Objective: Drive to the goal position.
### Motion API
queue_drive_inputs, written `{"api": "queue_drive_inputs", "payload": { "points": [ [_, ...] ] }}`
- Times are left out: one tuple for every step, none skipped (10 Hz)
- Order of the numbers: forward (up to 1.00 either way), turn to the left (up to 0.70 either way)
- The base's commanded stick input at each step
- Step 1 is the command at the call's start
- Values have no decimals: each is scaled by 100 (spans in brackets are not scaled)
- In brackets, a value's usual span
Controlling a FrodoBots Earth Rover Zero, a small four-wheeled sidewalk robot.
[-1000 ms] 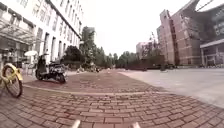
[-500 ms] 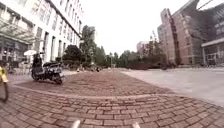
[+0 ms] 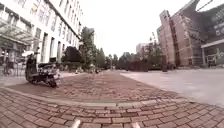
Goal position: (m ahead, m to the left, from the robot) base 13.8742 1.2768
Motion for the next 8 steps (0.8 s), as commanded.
{"api": "queue_drive_inputs", "payload": {
  "points": [
    [70,0],
    [70,0],
    [70,0],
    [70,0],
    [70,0],
    [70,0],
    [70,0],
    [70,0]
  ]
}}
